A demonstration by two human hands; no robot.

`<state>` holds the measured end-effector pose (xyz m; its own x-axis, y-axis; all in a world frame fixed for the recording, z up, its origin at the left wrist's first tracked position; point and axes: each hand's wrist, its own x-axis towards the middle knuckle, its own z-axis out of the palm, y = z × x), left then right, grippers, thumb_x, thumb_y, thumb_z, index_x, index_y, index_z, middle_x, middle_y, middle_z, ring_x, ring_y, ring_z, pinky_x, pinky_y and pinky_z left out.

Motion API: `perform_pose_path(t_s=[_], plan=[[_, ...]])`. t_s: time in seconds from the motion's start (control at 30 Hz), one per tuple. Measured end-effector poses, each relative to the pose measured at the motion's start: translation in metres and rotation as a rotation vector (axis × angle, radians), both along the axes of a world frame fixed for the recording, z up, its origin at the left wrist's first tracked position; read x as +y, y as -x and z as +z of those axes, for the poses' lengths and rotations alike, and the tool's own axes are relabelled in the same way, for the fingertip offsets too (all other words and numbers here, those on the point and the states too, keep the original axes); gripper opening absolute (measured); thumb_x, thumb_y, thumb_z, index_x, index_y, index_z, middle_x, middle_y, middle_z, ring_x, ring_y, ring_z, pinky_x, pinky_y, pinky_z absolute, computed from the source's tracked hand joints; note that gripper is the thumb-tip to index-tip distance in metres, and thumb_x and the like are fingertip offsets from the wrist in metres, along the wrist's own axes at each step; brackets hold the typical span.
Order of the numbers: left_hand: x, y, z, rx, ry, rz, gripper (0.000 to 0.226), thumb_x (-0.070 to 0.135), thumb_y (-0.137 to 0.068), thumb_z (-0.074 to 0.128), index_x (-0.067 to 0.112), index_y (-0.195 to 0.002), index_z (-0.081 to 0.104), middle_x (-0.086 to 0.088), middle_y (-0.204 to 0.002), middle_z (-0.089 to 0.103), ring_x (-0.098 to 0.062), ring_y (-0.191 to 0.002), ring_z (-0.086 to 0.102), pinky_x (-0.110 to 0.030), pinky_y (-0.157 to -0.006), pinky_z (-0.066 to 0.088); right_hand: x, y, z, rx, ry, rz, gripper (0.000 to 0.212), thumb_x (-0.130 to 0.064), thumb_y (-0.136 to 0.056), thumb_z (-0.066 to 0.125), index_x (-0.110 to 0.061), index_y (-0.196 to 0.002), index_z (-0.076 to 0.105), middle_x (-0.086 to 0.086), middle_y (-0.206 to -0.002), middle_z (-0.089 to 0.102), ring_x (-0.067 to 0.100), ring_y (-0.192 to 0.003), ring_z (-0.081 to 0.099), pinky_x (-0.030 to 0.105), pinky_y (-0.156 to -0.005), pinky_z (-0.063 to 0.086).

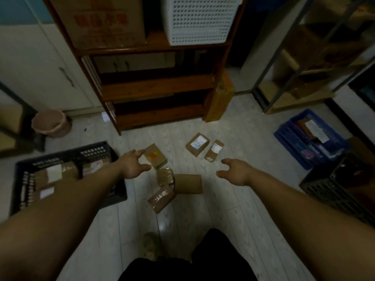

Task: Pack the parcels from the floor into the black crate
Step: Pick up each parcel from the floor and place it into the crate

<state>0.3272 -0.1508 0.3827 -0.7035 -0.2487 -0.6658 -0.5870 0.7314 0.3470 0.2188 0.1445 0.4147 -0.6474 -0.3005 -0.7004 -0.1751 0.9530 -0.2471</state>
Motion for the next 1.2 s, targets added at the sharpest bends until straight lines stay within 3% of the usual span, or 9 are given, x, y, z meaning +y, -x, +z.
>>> perform_pose_path(t_s=[0.1, 0.27, 0.4, 0.5, 0.67, 0.9, 1.0, 1.1, 1.2], plan=[[-0.024, -0.013, -0.034, -0.045, -0.002, 0.151, 0.082, 0.053, -0.086, 0.055, 0.022, -0.151, 0.014, -0.010, -0.157, 0.018, -0.030, -0.142, 0.023, -0.046, -0.116, 0.023, -0.026, 0.010, -0.031, -0.105, -0.011, 0.120, 0.066, -0.041, -0.096, 0.050, -0.013, -0.150, 0.023, 0.009, -0.156, 0.026, 0.024, -0.140, 0.031, 0.027, -0.110, 0.027], [-0.024, -0.028, -0.076, -0.078, -0.119, 0.445, 0.074, 0.044, -0.084, 0.063, 0.015, -0.145, 0.032, -0.008, -0.145, 0.043, -0.028, -0.127, 0.047, -0.043, -0.108, 0.038, -0.064, 0.032, -0.084, -0.255, 0.058, 0.239, 0.055, -0.031, -0.099, 0.048, -0.017, -0.148, 0.028, 0.008, -0.153, 0.033, 0.025, -0.136, 0.037, 0.030, -0.106, 0.032], [0.003, -0.024, -0.121, -0.163, -0.133, 0.635, 0.072, 0.038, -0.091, 0.058, 0.013, -0.149, 0.023, -0.011, -0.153, 0.028, -0.030, -0.137, 0.035, -0.039, -0.113, 0.029, -0.083, 0.053, -0.147, -0.388, 0.020, 0.224, 0.071, -0.040, -0.095, 0.053, -0.017, -0.152, 0.018, 0.010, -0.158, 0.019, 0.029, -0.141, 0.027, 0.036, -0.110, 0.030], [0.017, -0.017, -0.174, -0.230, -0.173, 0.676, 0.077, 0.041, -0.090, 0.057, 0.015, -0.150, 0.017, -0.012, -0.157, 0.018, -0.028, -0.143, 0.024, -0.038, -0.116, 0.022, -0.096, 0.066, -0.201, -0.396, -0.003, 0.180, 0.070, -0.042, -0.095, 0.052, -0.018, -0.152, 0.019, 0.010, -0.158, 0.020, 0.029, -0.142, 0.027, 0.033, -0.109, 0.029], [0.019, -0.008, -0.277, -0.283, -0.290, 0.861, 0.074, 0.038, -0.090, 0.059, 0.017, -0.150, 0.023, -0.013, -0.154, 0.026, -0.030, -0.136, 0.036, -0.037, -0.108, 0.032, -0.118, 0.073, -0.302, -0.458, -0.030, 0.104, 0.070, -0.038, -0.096, 0.051, -0.016, -0.152, 0.017, 0.009, -0.158, 0.020, 0.028, -0.143, 0.025, 0.031, -0.110, 0.028], [-0.001, -0.019, -0.430, -0.291, -0.263, 1.033, 0.072, 0.041, -0.090, 0.058, 0.021, -0.149, 0.023, -0.013, -0.154, 0.026, -0.033, -0.138, 0.030, -0.044, -0.111, 0.027, -0.141, 0.063, -0.465, -0.509, -0.072, 0.030, 0.075, -0.036, -0.095, 0.055, -0.019, -0.153, 0.010, 0.008, -0.159, 0.016, 0.030, -0.143, 0.023, 0.037, -0.111, 0.028], [-0.002, -0.026, -0.494, -0.299, -0.257, 1.070, 0.073, 0.042, -0.089, 0.058, 0.022, -0.149, 0.022, -0.015, -0.153, 0.028, -0.037, -0.133, 0.038, -0.048, -0.108, 0.034, -0.161, 0.057, -0.529, -0.505, -0.038, 0.014, 0.079, -0.033, -0.092, 0.060, -0.019, -0.153, 0.012, 0.006, -0.156, 0.021, 0.030, -0.142, 0.026, 0.034, -0.110, 0.031], [0.002, -0.028, -0.551, -0.289, -0.317, 1.155, 0.072, 0.043, -0.090, 0.056, 0.024, -0.149, 0.020, -0.017, -0.148, 0.035, -0.035, -0.131, 0.040, -0.047, -0.101, 0.038, -0.179, 0.045, -0.591, -0.497, -0.005, -0.079, 0.087, -0.041, -0.085, 0.066, -0.025, -0.153, 0.013, 0.010, -0.155, 0.025, 0.035, -0.137, 0.033, 0.045, -0.108, 0.038], [0.009, -0.025, -0.597, -0.279, -0.444, 1.327, 0.073, 0.053, -0.090, 0.049, 0.026, -0.150, 0.017, -0.014, -0.152, 0.029, -0.036, -0.137, 0.031, -0.058, -0.102, 0.035, -0.190, 0.036, -0.638, -0.503, -0.044, -0.113, 0.082, -0.052, -0.089, 0.056, -0.019, -0.152, 0.014, 0.011, -0.156, 0.023, 0.035, -0.138, 0.032, 0.045, -0.109, 0.036]])
